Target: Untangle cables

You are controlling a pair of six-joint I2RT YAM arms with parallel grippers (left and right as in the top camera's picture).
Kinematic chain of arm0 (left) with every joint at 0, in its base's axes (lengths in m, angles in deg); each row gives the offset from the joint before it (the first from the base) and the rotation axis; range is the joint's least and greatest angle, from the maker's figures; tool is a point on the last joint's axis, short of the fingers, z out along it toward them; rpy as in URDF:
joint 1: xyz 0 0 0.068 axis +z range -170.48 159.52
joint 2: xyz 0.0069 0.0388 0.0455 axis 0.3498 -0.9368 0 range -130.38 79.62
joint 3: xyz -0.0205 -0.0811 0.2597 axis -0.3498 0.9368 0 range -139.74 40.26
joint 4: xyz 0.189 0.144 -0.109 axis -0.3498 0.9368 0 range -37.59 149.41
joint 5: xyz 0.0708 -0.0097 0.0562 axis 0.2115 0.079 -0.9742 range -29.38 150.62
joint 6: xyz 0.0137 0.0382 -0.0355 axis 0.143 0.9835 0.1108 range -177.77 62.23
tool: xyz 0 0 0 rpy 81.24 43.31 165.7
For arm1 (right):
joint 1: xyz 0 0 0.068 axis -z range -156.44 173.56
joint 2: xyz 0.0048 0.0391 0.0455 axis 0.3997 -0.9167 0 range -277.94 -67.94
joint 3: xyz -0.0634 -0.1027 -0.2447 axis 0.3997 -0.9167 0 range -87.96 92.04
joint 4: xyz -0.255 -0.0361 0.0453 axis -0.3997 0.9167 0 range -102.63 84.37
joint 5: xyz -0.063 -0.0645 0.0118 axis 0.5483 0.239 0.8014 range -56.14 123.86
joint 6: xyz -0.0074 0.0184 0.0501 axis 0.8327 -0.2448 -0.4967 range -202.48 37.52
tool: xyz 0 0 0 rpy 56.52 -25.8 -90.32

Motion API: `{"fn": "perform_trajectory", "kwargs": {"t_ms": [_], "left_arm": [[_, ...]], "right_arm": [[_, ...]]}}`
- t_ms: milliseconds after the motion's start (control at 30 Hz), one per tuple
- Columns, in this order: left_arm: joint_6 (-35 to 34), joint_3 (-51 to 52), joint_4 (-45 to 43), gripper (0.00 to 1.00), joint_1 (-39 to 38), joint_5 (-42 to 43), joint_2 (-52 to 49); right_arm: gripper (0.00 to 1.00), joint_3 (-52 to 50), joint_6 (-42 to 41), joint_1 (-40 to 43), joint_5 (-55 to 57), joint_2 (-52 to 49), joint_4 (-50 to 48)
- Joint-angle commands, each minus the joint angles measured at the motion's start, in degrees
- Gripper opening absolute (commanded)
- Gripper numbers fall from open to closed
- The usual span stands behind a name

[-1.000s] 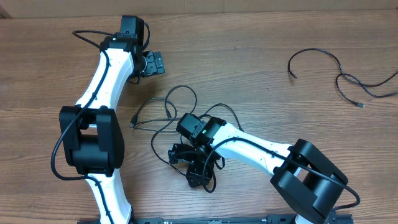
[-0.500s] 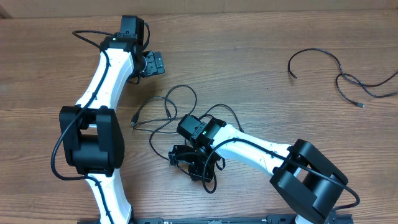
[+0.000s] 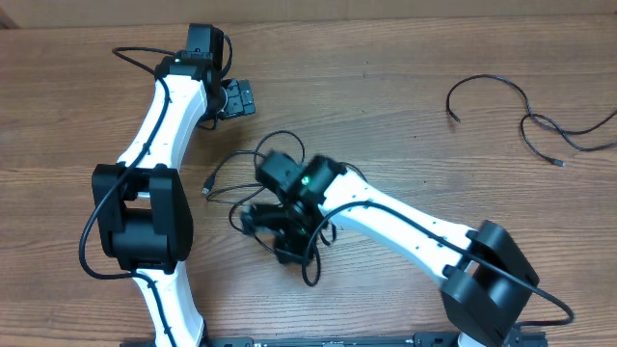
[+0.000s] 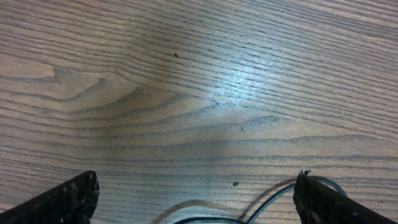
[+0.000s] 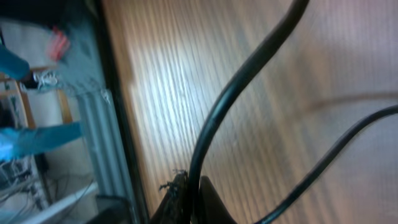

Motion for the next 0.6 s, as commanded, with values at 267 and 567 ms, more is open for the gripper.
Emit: {"fn": "perform_trajectory", "kwargs": {"t_ms": [267,567], "left_arm": [[0.04,-0.09,-0.02,1.0,-0.22,-0.72,-0.96],[0.04,-0.09,-0.02,0.99,-0.13,-0.72,-0.96]], "right_arm": [[0.04,39.56,-3.45,-0.15,10.16,0.92,10.38],[0.04,66.51,-7.76,-0.15,29.92,0.92,7.13]]}}
